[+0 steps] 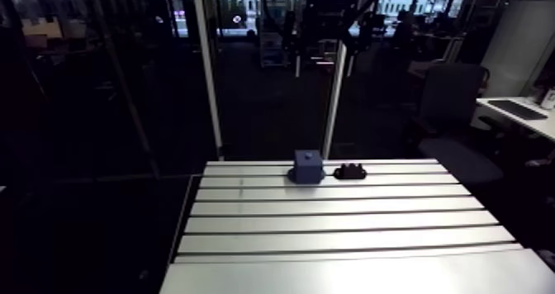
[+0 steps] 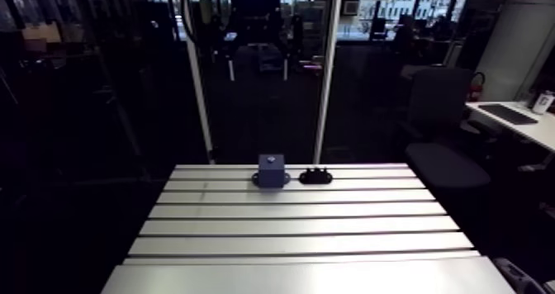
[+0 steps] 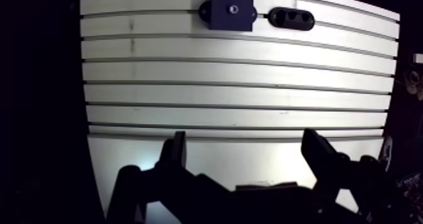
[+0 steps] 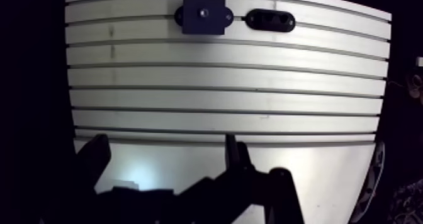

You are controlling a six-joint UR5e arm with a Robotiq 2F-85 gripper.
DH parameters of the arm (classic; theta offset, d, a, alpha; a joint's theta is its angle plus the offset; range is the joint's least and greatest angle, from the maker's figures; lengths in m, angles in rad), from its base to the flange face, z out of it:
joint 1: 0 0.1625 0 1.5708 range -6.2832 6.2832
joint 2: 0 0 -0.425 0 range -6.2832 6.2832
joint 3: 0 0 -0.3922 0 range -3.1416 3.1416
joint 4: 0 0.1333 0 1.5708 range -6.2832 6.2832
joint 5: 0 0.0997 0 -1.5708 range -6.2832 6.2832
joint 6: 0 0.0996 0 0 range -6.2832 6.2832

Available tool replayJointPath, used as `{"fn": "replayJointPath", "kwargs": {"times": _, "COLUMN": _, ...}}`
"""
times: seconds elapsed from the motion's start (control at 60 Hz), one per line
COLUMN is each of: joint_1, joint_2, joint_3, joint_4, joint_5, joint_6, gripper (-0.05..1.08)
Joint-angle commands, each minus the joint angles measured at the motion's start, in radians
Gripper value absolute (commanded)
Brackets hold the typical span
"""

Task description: Pick up the M10 bolt and insert it into the hole until fully seated.

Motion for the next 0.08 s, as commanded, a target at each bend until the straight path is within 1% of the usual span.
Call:
{"fn": "replayJointPath", "kwargs": {"times": 0.017, "joint_1": 0.003, "joint_2": 0.005, "joint_3": 0.000, "joint_4": 0.000, "joint_5": 0.001, "joint_6": -0.001, "gripper": 0.01}}
{"fn": "replayJointPath", "kwargs": {"times": 0.083, "joint_1": 0.003, "joint_2": 0.007, "joint_3": -0.001, "joint_4": 0.000, "joint_5": 0.001, "joint_6": -0.001, "gripper": 0.01}}
